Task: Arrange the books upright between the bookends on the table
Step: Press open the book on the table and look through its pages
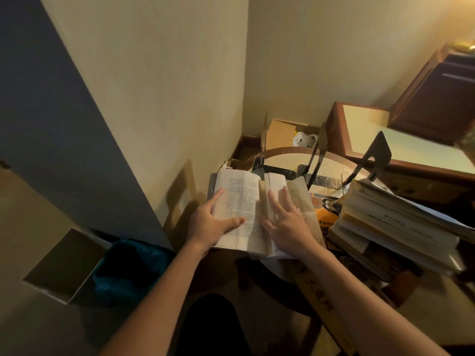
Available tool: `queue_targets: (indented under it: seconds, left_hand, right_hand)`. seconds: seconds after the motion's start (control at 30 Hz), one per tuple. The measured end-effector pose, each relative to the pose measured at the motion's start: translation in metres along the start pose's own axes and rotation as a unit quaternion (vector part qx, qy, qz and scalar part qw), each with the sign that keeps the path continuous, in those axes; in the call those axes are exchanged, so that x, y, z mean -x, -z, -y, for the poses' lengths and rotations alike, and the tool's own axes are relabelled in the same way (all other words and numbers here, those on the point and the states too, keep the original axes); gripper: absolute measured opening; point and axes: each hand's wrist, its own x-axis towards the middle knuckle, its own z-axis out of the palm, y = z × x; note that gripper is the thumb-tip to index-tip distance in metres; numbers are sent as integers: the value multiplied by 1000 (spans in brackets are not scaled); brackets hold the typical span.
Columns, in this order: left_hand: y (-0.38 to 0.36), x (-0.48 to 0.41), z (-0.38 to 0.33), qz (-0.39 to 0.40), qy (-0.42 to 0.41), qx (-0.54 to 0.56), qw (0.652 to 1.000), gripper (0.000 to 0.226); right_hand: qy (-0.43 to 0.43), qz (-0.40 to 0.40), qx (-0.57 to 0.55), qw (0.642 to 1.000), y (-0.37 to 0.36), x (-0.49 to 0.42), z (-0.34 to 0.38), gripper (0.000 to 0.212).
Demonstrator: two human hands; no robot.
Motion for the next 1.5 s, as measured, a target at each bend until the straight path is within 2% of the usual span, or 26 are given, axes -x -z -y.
queue_targets:
  seconds: [0.13, 0.27, 0.4, 0.5, 0.6, 0.63, 0.7, 0.8, 0.93, 1.0, 1.07, 1.13, 1.2, 1.27, 1.37, 1.43, 1.5]
  left_hand:
    - [1, 0, -9, 7, -10, -12, 1000, 100]
    - [0, 1, -18, 11, -21, -41, 999, 95]
    - [-3, -1, -26, 20, -46, -55, 997, 86]
    - [-6, -2, -31, 25, -49, -44, 997, 80]
    - [-7, -1, -37, 20, -48, -26, 998, 66]
    - [-7, 0, -40, 18, -39, -3, 999, 60]
    - [-7, 1, -42, 15, -4, 56, 998, 52]
    - [-7, 2, -36, 21, 25, 63, 998, 70]
    - [-14, 0, -13, 55, 46, 35, 997, 110]
    - [-19, -1, -6, 70, 59, 47, 995, 119]
    - [-21, -3, -2, 69, 64, 77, 993, 118]
    - [-21, -5, 1, 75, 66, 89, 991, 116]
    - [-19, -9, 6, 79, 68, 85, 991, 121]
    - [-17, -11, 12, 76, 70, 74, 992, 119]
    - [-18, -12, 20, 65, 65, 44, 995, 109]
    - [-22, -11, 24, 49, 60, 8, 997, 106]
    - [-27, -10, 24, 23, 63, -87, 994, 99]
  right_hand:
    - [-15, -26, -91, 995, 2, 21, 2, 78]
    - [-11, -134, -207, 969, 1, 29, 0, 63]
    - [8, -149, -259, 954, 15, 28, 8, 52]
    - [22, -115, -206, 972, 24, 31, 27, 56]
    - [30, -85, -152, 984, 13, 27, 40, 83]
    - [31, -73, -117, 990, 7, 24, 40, 86]
    - [34, -56, -86, 994, 0, 20, 41, 73]
    - [54, -51, -108, 991, -1, 20, 43, 52]
    - [71, -44, -112, 990, -2, 13, 29, 44]
    - [100, -75, -80, 989, -4, 9, 19, 43]
    - [111, -103, -20, 988, -6, 4, 10, 51]
    - [81, -123, 26, 989, -7, -1, 5, 71]
    - [49, -118, 5, 992, -5, -5, 4, 93]
    - [34, -78, -12, 996, -8, -11, 3, 101]
    - [45, -19, 82, 995, -18, -21, -1, 78]
    - [49, 4, 98, 994, -18, -24, -4, 66]
    - [50, 8, 95, 994, -15, -26, -7, 60]
